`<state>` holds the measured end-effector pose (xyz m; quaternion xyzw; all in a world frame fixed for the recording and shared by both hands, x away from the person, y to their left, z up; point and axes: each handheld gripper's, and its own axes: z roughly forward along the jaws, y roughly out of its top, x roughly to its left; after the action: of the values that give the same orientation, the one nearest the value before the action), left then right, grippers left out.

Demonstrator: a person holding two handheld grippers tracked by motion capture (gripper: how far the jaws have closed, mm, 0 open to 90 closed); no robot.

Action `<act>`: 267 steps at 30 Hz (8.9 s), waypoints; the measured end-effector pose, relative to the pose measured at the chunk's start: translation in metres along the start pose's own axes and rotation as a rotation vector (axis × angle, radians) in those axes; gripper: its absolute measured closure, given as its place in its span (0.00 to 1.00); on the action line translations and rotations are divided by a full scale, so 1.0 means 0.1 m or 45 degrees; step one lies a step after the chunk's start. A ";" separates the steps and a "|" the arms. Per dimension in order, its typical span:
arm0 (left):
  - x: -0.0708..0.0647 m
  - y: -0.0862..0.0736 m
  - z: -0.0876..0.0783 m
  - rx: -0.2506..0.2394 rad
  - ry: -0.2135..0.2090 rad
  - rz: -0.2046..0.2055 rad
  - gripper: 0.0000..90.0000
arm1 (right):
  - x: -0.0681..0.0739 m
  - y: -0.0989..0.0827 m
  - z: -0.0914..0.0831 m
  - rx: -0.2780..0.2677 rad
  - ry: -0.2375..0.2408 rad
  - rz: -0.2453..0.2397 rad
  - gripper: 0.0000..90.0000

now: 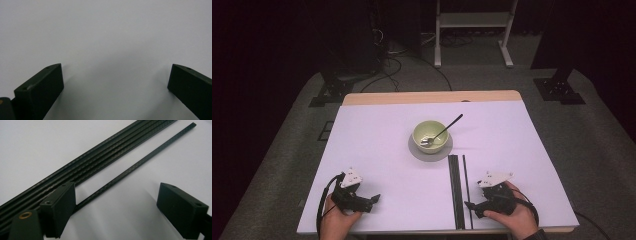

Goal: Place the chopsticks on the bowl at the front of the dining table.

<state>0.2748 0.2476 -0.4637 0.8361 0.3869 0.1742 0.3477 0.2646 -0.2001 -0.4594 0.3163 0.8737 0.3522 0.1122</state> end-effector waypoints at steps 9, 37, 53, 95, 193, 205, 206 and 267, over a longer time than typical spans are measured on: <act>0.00 0.00 0.00 0.001 0.000 0.000 0.00 | -0.01 -0.08 -0.08 0.007 -0.015 0.005 0.16; 0.00 0.00 0.00 -0.001 0.000 0.000 0.00 | -0.29 -0.20 -0.22 0.018 -0.079 0.078 0.16; 0.00 0.00 0.00 -0.001 -0.001 -0.001 0.00 | -0.46 -0.28 -0.31 0.019 -0.109 0.124 0.16; 0.00 0.00 0.00 -0.001 -0.001 -0.001 0.00 | -0.85 -0.42 -0.46 0.017 -0.213 0.217 0.16; 0.00 0.00 0.00 0.000 -0.001 -0.001 0.00 | -0.87 0.09 -0.25 -0.076 -0.079 0.124 0.62; 0.00 0.00 0.00 0.000 -0.001 -0.001 0.00 | -0.91 0.17 -0.12 -0.053 -0.060 0.121 0.69; 0.00 0.00 0.00 -0.001 -0.001 -0.002 0.00 | -0.91 0.17 -0.11 -0.050 -0.056 0.125 0.69; 0.00 0.00 0.00 -0.001 -0.001 -0.001 0.00 | -0.95 0.13 -0.02 0.015 -0.046 0.196 0.96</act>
<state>0.2749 0.2476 -0.4638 0.8359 0.3871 0.1739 0.3481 0.3437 -0.2541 -0.4512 0.3894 0.8467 0.3489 0.0987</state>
